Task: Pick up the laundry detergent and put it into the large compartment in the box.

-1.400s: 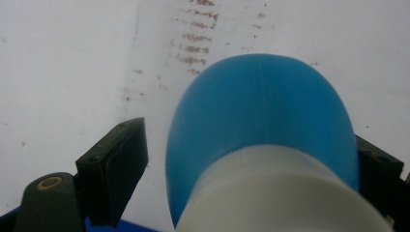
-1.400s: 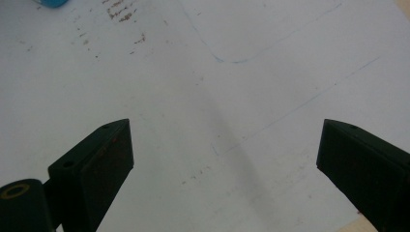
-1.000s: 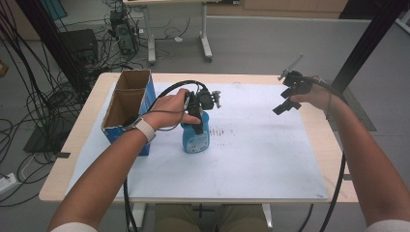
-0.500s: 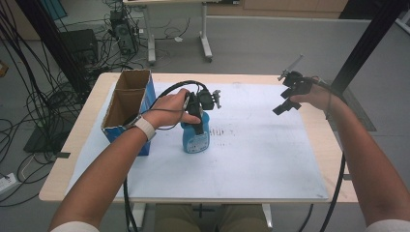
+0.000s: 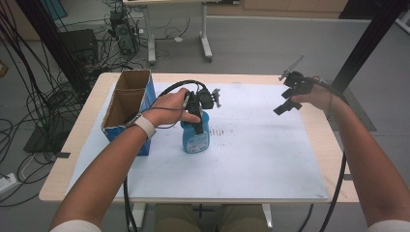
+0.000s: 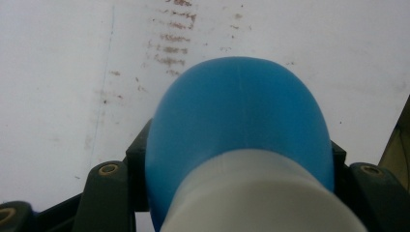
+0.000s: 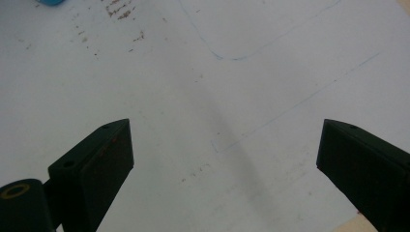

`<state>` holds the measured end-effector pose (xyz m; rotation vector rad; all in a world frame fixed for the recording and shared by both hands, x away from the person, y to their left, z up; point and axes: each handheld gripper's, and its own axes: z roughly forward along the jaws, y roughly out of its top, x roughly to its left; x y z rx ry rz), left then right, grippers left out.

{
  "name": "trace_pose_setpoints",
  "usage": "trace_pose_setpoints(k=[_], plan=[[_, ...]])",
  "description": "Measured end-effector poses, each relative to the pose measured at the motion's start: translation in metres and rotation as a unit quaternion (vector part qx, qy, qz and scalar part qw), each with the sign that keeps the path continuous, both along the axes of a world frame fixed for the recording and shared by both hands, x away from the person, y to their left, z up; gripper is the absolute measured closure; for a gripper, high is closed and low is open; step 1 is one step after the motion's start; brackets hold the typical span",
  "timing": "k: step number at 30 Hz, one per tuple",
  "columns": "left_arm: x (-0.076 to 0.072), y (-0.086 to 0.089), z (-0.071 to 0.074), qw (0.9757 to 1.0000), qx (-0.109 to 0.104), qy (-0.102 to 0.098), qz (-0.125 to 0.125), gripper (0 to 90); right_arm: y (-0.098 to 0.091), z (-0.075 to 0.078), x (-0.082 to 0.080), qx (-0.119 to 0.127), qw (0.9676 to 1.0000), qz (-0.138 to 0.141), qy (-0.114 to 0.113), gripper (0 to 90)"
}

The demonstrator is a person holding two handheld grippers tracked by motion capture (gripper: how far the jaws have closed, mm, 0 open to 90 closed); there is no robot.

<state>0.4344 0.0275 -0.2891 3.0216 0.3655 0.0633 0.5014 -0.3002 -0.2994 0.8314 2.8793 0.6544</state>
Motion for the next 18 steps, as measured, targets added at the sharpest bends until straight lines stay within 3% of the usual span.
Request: trace_pose_setpoints(k=[18], plan=[[0.0004,0.0002,-0.0001,1.0,-0.002,0.001,-0.001,39.3,0.0029,0.0,0.0,-0.002,1.0,0.003,0.001,6.2]])
